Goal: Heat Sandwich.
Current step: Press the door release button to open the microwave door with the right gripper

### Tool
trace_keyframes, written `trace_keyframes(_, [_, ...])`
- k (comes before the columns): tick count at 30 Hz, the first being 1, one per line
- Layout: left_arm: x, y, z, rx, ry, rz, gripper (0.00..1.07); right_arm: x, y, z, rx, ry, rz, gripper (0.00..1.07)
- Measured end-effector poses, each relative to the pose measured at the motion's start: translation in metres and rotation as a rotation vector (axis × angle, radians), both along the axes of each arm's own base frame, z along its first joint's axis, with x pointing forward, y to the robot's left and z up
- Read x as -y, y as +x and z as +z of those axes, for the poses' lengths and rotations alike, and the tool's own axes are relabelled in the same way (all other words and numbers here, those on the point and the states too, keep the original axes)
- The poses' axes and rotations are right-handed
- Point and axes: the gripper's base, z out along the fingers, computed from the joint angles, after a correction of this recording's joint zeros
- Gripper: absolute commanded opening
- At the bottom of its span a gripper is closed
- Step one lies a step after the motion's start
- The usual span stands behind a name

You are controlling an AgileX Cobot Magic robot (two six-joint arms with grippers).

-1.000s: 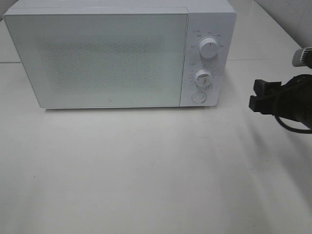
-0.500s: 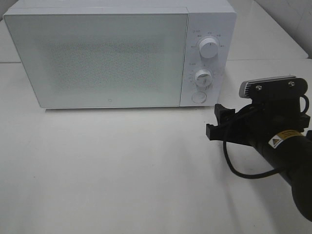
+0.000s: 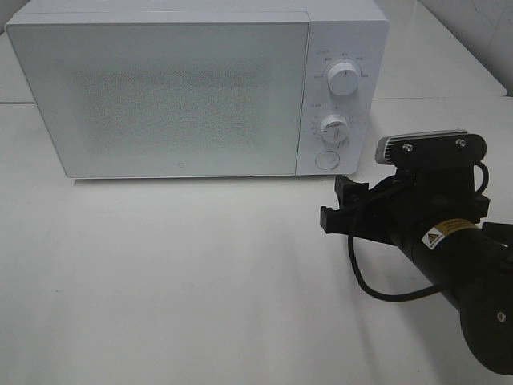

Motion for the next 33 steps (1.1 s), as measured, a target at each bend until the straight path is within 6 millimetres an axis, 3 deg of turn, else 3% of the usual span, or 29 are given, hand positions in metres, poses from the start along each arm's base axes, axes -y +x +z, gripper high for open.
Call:
trace_keyframes(9, [0.0000, 0.0000, 0.0000, -0.001, -0.005, 0.003, 0.98, 0.0000, -0.0001, -0.0006, -0.070, 0.419, -0.153, 0.65])
trace_keyframes(12, [0.0000, 0.0000, 0.0000, 0.000, 0.000, 0.000, 0.98, 0.0000, -0.0001, -0.0006, -0.108, 0.662, -0.242, 0.61])
trace_keyframes(14, [0.0000, 0.0000, 0.0000, 0.000, 0.000, 0.000, 0.98, 0.0000, -0.0001, -0.0006, -0.117, 0.720, -0.263, 0.60])
trace_keyframes(17, [0.0000, 0.0000, 0.0000, 0.000, 0.000, 0.000, 0.98, 0.0000, -0.0001, -0.0006, -0.160, 0.996, -0.364, 0.53])
trace_keyframes(19, [0.0000, 0.0000, 0.0000, 0.000, 0.000, 0.000, 0.98, 0.0000, -0.0001, -0.0006, -0.167, 1.045, -0.382, 0.51])
trace_keyframes(21, [0.0000, 0.0000, 0.0000, 0.000, 0.000, 0.000, 0.98, 0.0000, -0.0001, -0.0006, -0.191, 1.200, -0.439, 0.44])
trace_keyframes(23, [0.0000, 0.0000, 0.0000, 0.000, 0.000, 0.000, 0.98, 0.0000, -0.0001, -0.0006, -0.199, 1.247, -0.456, 0.41])
trace_keyframes(24, [0.0000, 0.0000, 0.0000, 0.000, 0.000, 0.000, 0.98, 0.0000, -0.0001, -0.0006, -0.211, 1.327, -0.485, 0.34])
trace_keyframes(28, [0.0000, 0.0000, 0.0000, 0.000, 0.000, 0.000, 0.98, 0.0000, -0.0001, -0.0006, -0.223, 1.404, -0.513, 0.21])
trace_keyframes(31, [0.0000, 0.0000, 0.0000, 0.000, 0.000, 0.000, 0.98, 0.0000, -0.0001, -0.0006, -0.230, 1.451, -0.531, 0.03])
trace_keyframes(33, [0.0000, 0.0000, 0.0000, 0.000, 0.000, 0.000, 0.98, 0.0003, -0.0001, -0.0006, -0.229, 1.459, -0.537, 0.00])
